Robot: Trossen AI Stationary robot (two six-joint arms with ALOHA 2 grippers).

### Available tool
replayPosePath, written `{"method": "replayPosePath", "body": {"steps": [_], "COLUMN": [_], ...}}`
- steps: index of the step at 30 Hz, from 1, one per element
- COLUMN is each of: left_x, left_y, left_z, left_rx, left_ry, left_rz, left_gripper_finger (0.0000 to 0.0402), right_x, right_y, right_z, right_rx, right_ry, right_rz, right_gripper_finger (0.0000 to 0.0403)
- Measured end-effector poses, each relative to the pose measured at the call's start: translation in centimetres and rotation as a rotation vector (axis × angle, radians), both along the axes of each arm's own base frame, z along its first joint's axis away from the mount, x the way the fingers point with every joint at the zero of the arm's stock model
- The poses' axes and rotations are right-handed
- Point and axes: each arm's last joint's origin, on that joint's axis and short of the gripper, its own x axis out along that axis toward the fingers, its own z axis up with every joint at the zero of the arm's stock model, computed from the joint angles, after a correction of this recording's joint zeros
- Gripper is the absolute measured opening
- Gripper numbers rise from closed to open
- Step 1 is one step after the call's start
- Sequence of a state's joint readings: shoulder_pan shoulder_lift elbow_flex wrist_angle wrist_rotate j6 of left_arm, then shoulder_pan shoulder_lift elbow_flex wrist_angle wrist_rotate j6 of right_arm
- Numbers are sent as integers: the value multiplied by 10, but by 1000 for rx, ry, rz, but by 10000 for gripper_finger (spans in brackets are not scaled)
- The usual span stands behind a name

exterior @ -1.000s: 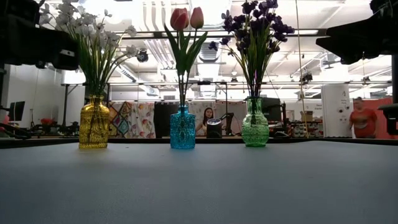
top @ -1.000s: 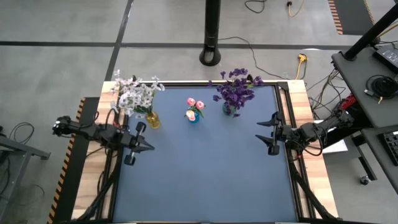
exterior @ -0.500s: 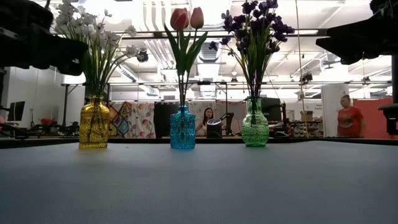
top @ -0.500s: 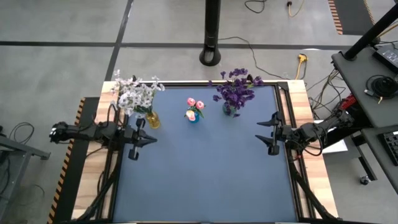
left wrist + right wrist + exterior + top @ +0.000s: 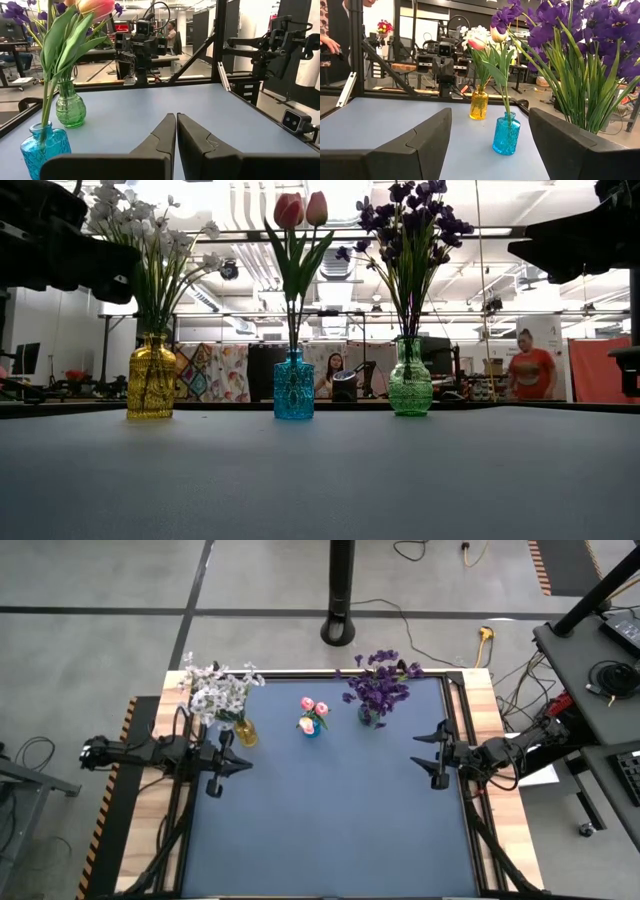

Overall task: Sort flowers into vase by color
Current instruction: Return to Home Position

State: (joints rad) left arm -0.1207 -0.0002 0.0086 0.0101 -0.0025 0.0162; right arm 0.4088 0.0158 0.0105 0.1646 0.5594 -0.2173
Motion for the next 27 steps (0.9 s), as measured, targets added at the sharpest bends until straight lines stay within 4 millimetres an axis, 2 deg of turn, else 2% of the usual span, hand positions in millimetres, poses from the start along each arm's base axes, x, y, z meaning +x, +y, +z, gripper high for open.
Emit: {"method": "replayPosePath", "body": {"steps": [18,27], "left_x": [-2,-1], "left_y": [0,0], "left_z": [11,10], "left_rx": [-3,-1], "left_ry": [-23,-12], "left_rz": [7,6], "left_gripper_finger": [0,0], "right_x": [0,0], "right_y": [0,0], "right_z": [0,0], "right_rx": [0,0], "right_ry": [0,0], "right_rz": [0,0], "right_gripper_finger": [255,256]}}
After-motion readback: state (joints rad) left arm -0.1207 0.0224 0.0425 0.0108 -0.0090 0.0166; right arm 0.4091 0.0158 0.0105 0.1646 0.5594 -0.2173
